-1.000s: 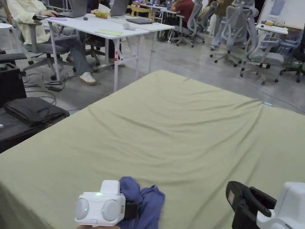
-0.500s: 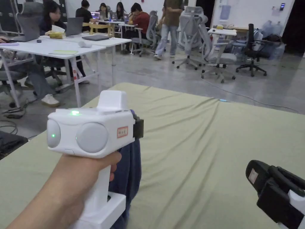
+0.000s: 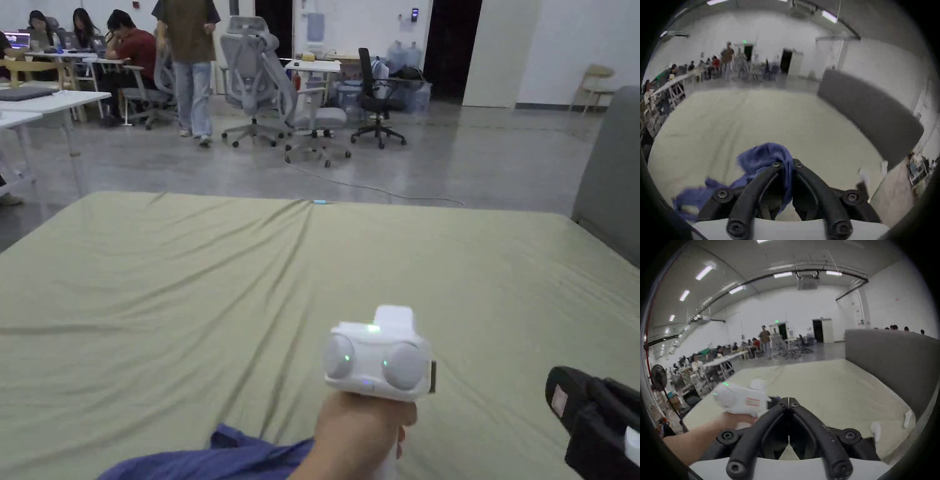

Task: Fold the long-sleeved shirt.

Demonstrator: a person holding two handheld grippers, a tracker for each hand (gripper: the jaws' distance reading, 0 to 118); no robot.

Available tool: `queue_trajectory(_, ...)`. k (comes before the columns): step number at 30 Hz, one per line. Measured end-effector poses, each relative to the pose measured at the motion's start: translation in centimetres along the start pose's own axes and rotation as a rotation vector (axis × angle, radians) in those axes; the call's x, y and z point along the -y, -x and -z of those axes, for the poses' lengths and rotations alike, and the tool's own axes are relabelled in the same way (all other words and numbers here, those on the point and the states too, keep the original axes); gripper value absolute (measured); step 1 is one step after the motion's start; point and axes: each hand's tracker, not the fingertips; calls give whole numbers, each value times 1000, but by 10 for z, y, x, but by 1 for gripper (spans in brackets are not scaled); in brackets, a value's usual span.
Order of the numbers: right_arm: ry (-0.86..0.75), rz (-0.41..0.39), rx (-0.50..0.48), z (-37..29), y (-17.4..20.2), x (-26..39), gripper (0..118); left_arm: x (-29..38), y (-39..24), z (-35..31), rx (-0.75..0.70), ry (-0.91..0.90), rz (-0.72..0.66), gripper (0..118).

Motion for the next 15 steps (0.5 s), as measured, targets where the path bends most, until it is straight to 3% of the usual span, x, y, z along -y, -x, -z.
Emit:
queue_trajectory(5, 131, 70, -5, 9, -15, 48, 2, 85, -33, 89, 60, 299, -6, 9)
queue_trajectory(6, 153, 67, -4, 18, -20, 51, 2, 93, -36, 94, 91, 309, -33, 18)
queue_trajectory(7, 165, 66, -4, 20, -20, 56, 2, 97, -39, 94, 96, 299, -43, 39)
queue_trajectory(9, 173, 75, -18, 20, -18, 61, 2, 88, -37, 76, 115, 203, -20, 104)
queue_trajectory(10, 177, 83, -29, 27, -21, 59, 2, 83, -38, 61, 107, 124, 14, 116)
queue_trajectory(12, 161, 97, -48, 27, -17, 59, 2, 66, -26, 18, 92, -89, 95, 115)
queue_trajectory(15, 139, 139, -74, 36, -17, 56, 2, 59, -4, -47, -8, -205, 142, 115)
